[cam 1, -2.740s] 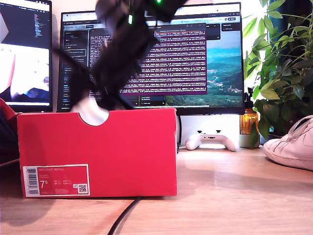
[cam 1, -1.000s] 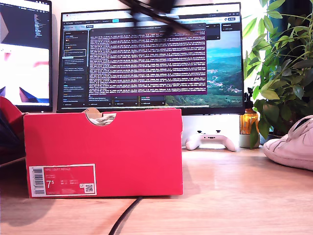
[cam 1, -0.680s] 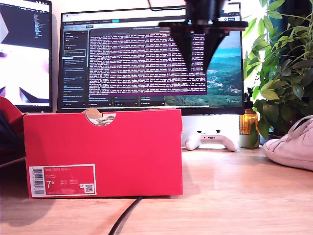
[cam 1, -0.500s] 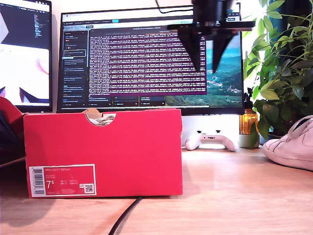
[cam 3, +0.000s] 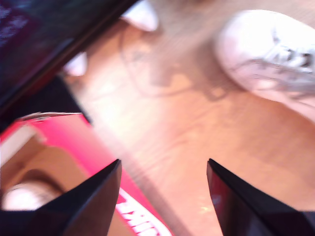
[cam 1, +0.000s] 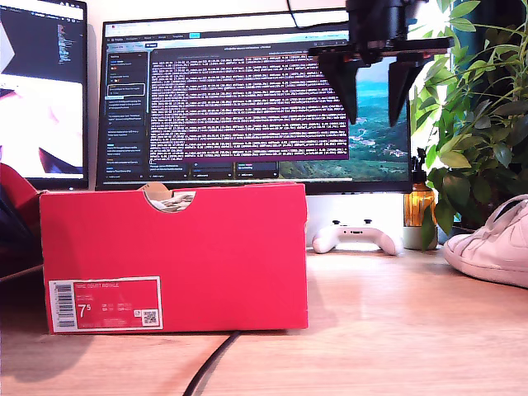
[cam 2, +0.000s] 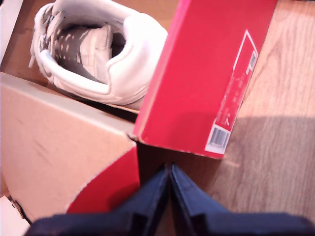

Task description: Pack the white shoes by picking the first shoe and placing it inside the red shoebox, left side, then picking and rotating the second shoe and placing it in the shoebox

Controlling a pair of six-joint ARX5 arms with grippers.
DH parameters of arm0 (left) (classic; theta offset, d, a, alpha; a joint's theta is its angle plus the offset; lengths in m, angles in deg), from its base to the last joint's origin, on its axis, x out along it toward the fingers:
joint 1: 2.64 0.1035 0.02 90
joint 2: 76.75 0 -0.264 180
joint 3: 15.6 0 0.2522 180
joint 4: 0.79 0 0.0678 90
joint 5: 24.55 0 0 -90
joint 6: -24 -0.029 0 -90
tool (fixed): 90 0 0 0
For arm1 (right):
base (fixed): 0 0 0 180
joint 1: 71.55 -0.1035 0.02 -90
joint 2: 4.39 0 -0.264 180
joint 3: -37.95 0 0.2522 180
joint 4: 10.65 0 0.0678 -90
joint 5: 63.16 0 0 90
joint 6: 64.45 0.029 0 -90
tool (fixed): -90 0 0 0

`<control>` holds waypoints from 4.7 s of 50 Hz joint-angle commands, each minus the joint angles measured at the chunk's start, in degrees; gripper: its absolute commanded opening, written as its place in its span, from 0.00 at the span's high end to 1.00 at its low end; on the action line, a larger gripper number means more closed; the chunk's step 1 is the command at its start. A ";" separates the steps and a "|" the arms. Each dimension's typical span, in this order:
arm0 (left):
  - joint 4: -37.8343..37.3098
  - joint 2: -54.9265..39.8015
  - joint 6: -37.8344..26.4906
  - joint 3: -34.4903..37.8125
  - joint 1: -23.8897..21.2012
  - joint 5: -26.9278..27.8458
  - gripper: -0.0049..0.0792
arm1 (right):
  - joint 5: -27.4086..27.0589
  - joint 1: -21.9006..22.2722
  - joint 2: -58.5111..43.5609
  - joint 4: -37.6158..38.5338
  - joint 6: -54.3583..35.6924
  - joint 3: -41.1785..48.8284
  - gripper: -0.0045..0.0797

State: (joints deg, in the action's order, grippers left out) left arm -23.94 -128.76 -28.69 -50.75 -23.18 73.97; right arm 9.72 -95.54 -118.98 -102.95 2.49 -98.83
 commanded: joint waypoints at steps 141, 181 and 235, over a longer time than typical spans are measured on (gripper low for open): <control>0.20 -0.55 0.20 -0.39 -0.11 0.24 0.96 | -2.69 15.93 30.16 27.26 17.42 73.35 0.96; 0.20 -0.55 0.20 -0.39 -0.09 0.24 0.96 | 12.09 15.85 30.56 19.63 -76.41 36.83 0.96; 0.20 -0.55 0.20 -0.39 -0.11 0.24 0.96 | 29.40 -3.13 16.46 60.54 -100.30 29.51 0.96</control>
State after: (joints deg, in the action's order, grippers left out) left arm -23.92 -128.76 -28.69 -50.75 -23.18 73.97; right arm 38.64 -97.92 -102.50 -44.74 -98.25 -65.67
